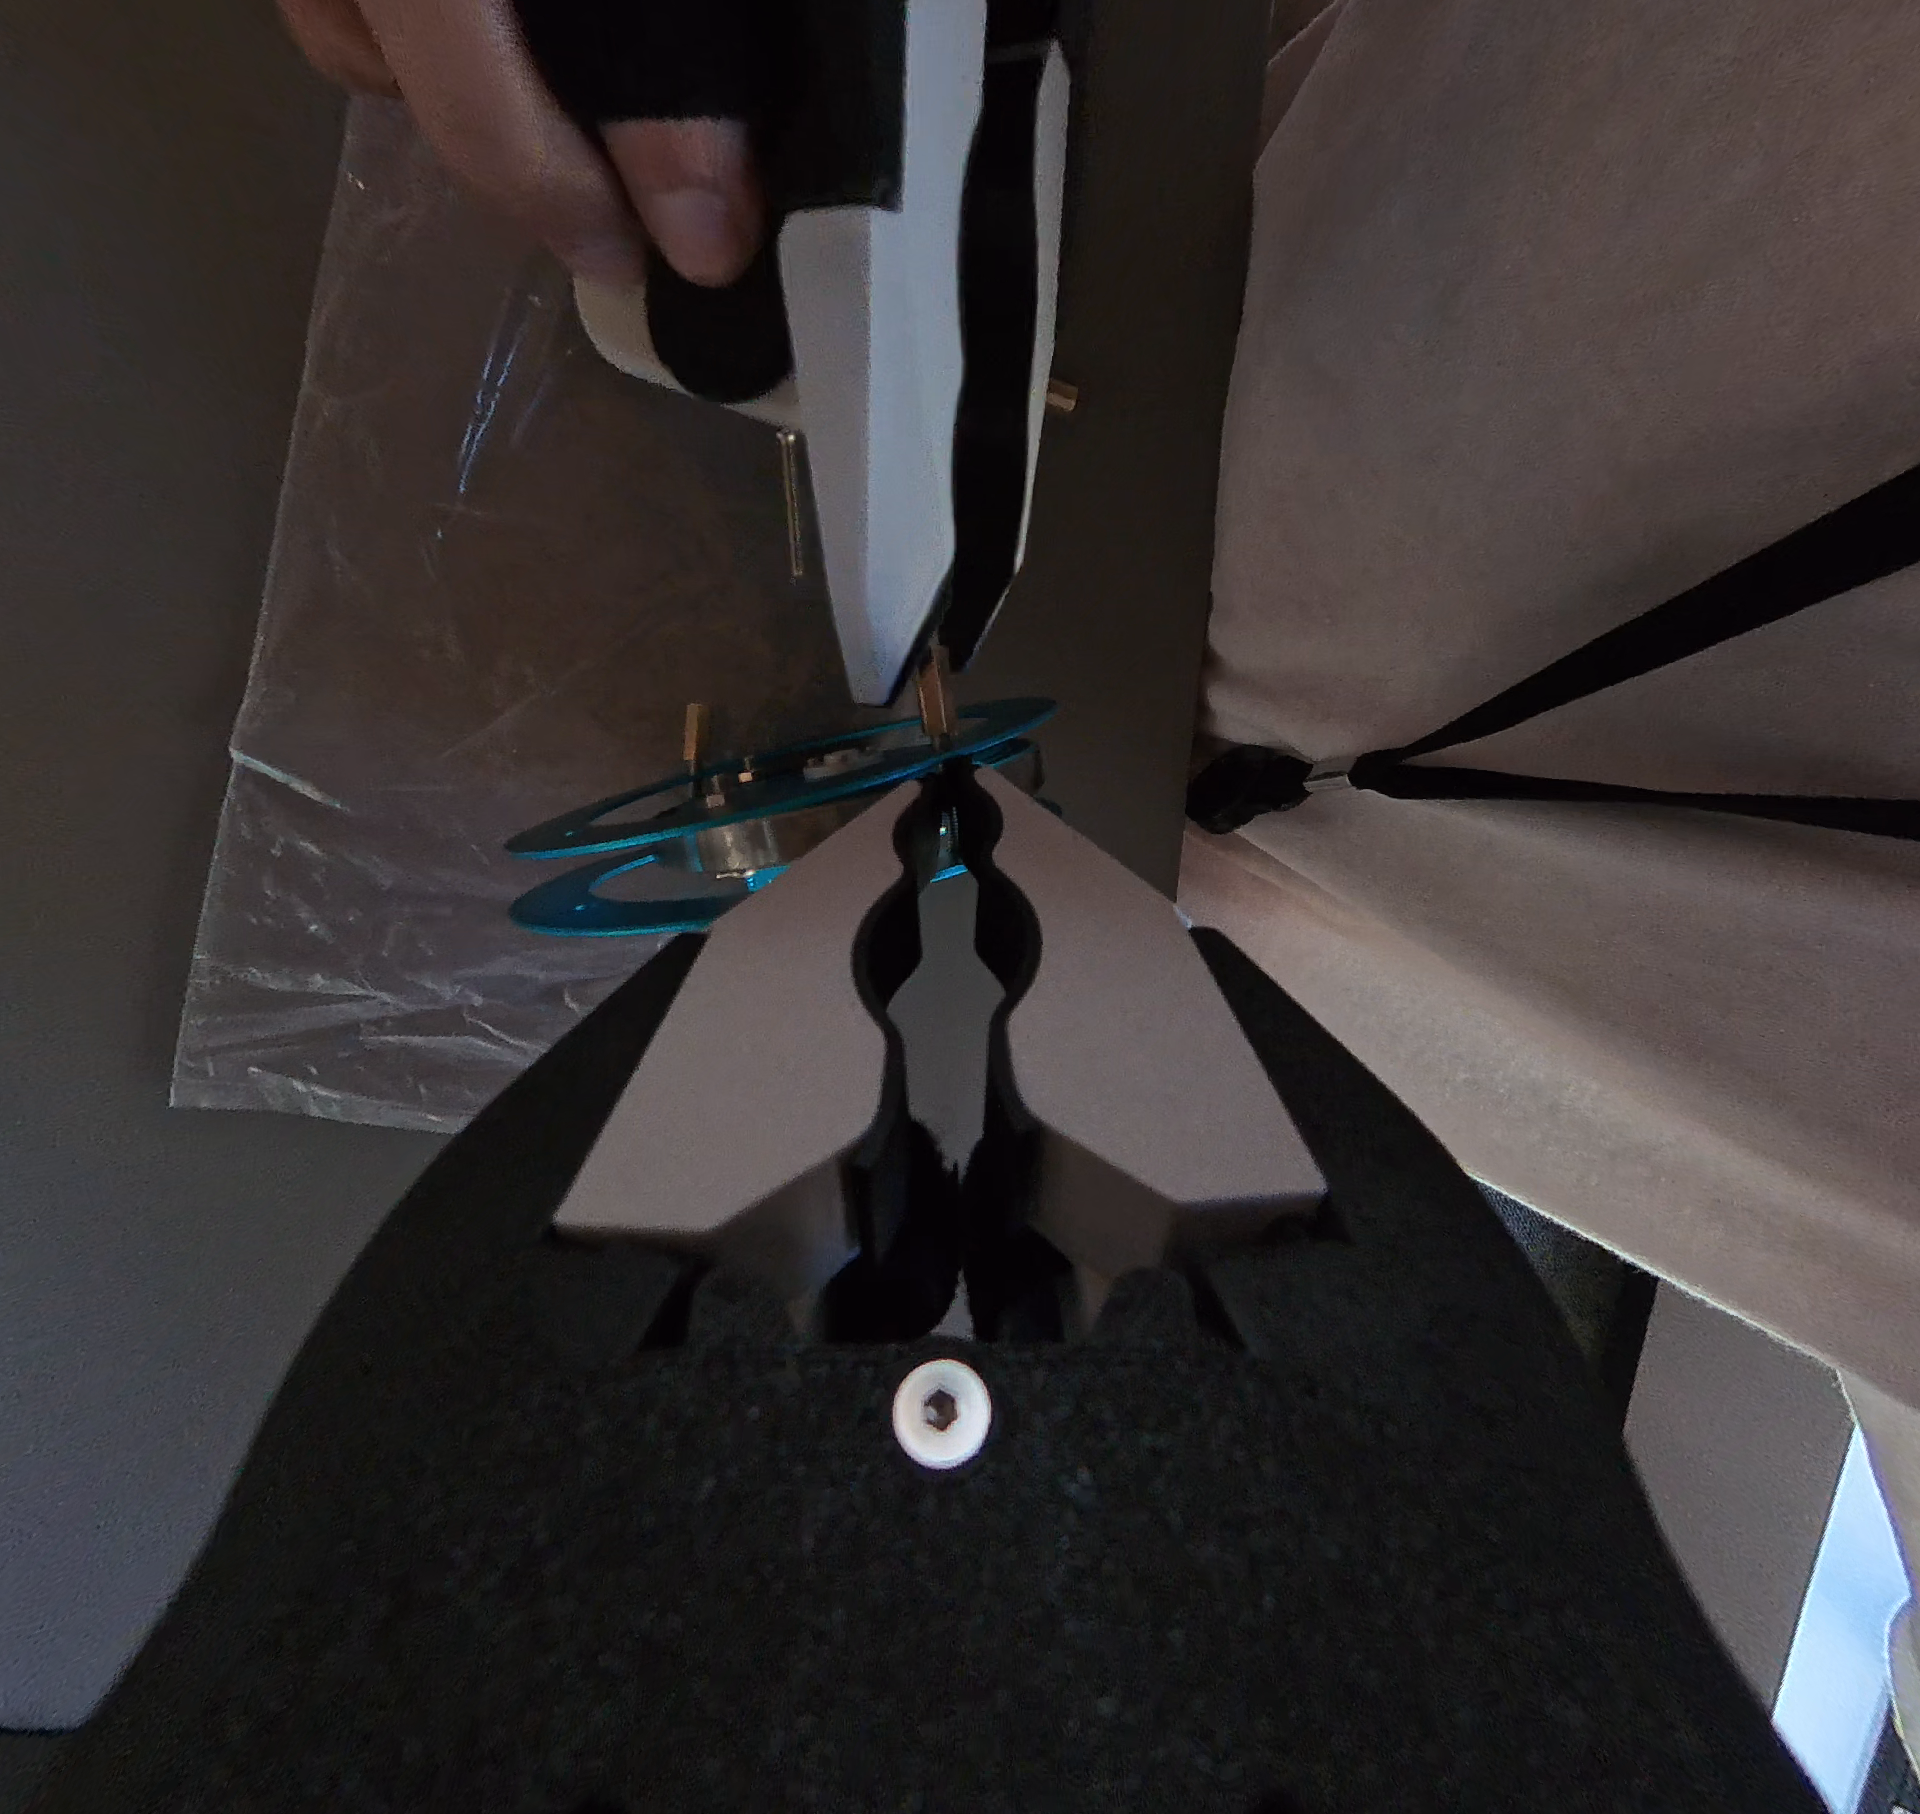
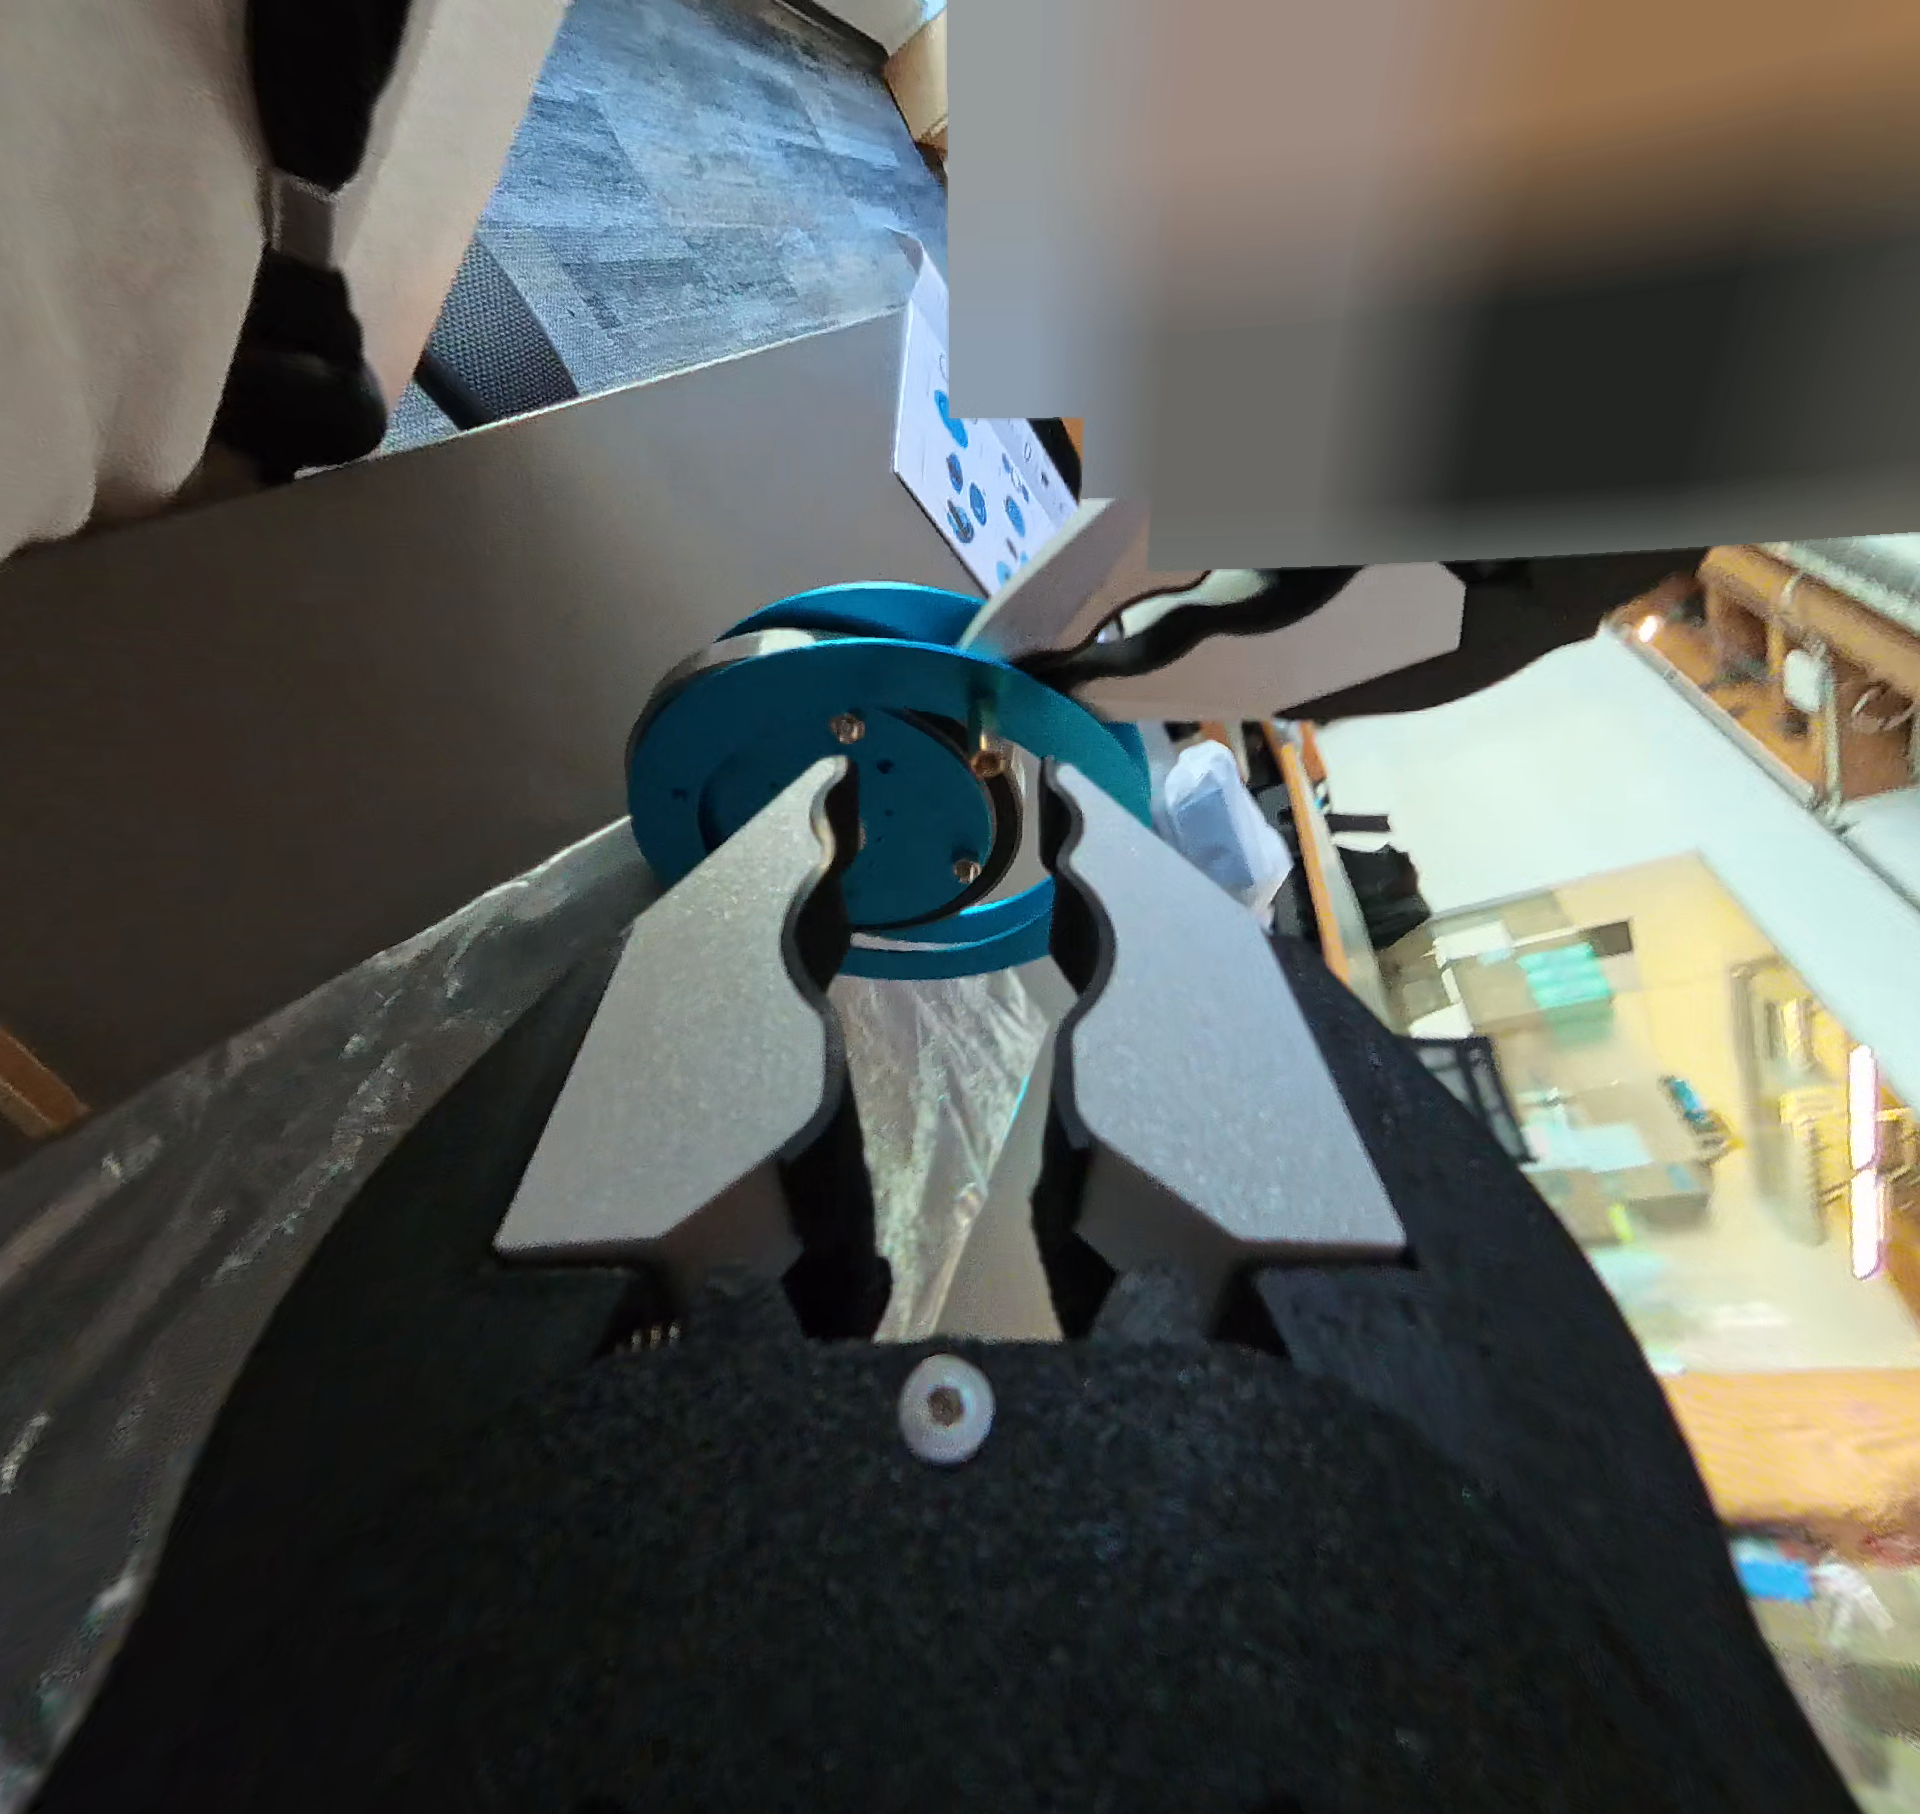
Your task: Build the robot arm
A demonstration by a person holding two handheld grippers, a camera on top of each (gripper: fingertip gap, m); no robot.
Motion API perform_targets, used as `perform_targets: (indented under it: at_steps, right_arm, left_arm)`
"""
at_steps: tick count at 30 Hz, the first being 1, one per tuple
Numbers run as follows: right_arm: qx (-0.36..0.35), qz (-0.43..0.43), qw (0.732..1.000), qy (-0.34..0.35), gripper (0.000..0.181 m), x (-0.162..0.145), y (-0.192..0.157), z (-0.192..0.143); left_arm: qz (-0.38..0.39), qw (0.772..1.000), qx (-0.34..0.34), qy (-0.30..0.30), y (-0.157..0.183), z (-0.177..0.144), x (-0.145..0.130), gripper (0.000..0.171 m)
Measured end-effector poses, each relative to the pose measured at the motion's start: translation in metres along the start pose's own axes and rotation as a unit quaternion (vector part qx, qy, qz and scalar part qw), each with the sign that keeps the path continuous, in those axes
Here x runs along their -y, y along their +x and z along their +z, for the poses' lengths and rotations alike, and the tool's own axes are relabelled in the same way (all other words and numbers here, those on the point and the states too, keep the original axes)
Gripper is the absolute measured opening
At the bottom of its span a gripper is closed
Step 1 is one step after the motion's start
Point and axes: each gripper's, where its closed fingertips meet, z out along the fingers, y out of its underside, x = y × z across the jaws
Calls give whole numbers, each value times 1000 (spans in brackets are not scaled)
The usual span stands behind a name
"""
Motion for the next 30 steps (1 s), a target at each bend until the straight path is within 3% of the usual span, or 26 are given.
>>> perform_targets:
  at_steps: [7, 10, 12, 14, 17, 20, 21, 22, 24, 25, 27, 30]
  right_arm:
    - [-5, -31, 999, 11, 3, 7, 6, 4]
    - [62, 126, 990, 23, 4, 6, 5, 3]
    - [113, 282, 952, 28, 4, 4, 8, 3]
    - [150, 453, 878, 32, 4, 3, 7, 5]
    - [199, 707, 678, 27, 4, 7, 4, 4]
    - [228, 858, 459, 23, 4, 11, -2, 0]
    - [232, 881, 412, 24, 4, 12, -3, -1]
    - [230, 891, 390, 24, 4, 12, -3, -2]
    - [214, 899, 381, 20, 4, 11, -1, -2]
    - [208, 896, 393, 19, 4, 10, 1, -2]
    - [205, 857, 472, 28, 5, 10, 2, -3]
    - [216, 728, 650, 32, 26, 8, -7, -2]
  left_arm:
    - [0, 1000, -6, -2, 2, 1, 0, 2]
    - [-2, 1000, -6, 2, 3, 1, 1, 2]
    - [-5, 1000, 0, 5, 0, 0, 2, 2]
    - [-7, 1000, 4, 4, -2, -1, 0, 2]
    - [-8, 1000, 0, 12, 1, 0, 1, 2]
    - [1, 1000, -6, 14, 5, 3, 3, 2]
    - [4, 1000, -6, 14, 5, 3, 4, 2]
    - [5, 1000, -6, 14, 5, 4, 4, 2]
    - [2, 1000, -2, 19, 3, 3, 5, 2]
    - [0, 1000, -1, 21, 2, 3, 5, 2]
    - [0, 1000, 1, 20, 2, 1, 4, 2]
    - [1, 1000, 1, 15, 2, 1, 2, 2]
